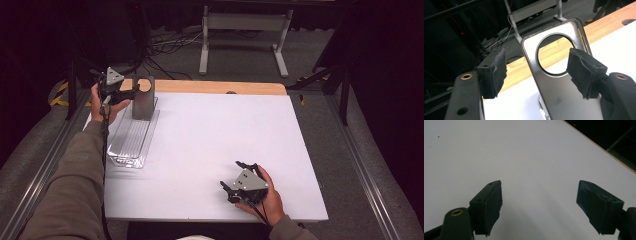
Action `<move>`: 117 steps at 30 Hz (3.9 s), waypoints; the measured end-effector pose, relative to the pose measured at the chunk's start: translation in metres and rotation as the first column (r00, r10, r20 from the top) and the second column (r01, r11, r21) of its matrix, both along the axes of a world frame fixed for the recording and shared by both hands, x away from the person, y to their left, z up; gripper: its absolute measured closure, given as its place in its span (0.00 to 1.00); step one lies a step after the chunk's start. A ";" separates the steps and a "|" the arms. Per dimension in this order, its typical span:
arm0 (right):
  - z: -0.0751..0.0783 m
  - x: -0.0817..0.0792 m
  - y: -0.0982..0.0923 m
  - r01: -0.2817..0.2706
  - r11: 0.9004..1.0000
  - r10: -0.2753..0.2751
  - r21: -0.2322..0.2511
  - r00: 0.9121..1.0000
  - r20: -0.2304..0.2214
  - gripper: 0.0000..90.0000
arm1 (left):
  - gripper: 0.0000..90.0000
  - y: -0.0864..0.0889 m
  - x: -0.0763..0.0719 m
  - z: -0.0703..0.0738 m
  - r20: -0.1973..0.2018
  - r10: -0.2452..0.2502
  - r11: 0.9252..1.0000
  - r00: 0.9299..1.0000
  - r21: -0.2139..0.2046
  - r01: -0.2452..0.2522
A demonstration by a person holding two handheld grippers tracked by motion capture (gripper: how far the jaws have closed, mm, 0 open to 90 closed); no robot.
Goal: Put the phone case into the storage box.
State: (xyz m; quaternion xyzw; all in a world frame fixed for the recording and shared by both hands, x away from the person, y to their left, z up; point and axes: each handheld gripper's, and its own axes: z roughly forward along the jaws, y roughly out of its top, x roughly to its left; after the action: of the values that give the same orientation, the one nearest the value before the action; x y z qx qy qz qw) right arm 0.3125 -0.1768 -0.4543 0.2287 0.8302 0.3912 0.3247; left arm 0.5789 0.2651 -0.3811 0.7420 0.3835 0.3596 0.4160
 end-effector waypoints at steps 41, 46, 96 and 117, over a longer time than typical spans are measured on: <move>0.012 0.003 -0.010 0.016 0.999 -0.018 0.043 0.999 0.039 0.23 | 0.16 -0.008 -0.054 0.010 0.054 -0.111 0.990 0.992 -0.080 0.115; 0.012 0.004 -0.010 0.016 0.998 -0.018 0.055 0.999 0.034 0.22 | 0.15 -0.008 -0.065 0.009 0.069 -0.125 0.988 0.990 -0.087 0.131; 0.015 0.001 -0.012 -0.006 0.997 0.003 0.076 0.999 0.036 0.21 | 0.09 -0.029 -0.136 0.011 0.160 -0.261 0.956 0.952 -0.093 0.278; 0.017 0.000 -0.013 -0.003 0.996 -0.001 0.084 0.999 0.041 0.21 | 0.05 -0.039 -0.154 0.010 0.158 -0.320 0.937 0.934 -0.094 0.336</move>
State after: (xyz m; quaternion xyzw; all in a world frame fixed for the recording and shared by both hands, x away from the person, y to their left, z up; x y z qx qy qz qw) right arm 0.3124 -0.1899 -0.4373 0.2337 0.8062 0.4306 0.3317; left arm 0.4248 0.2260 -0.3708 0.7423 0.2448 0.3128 0.5397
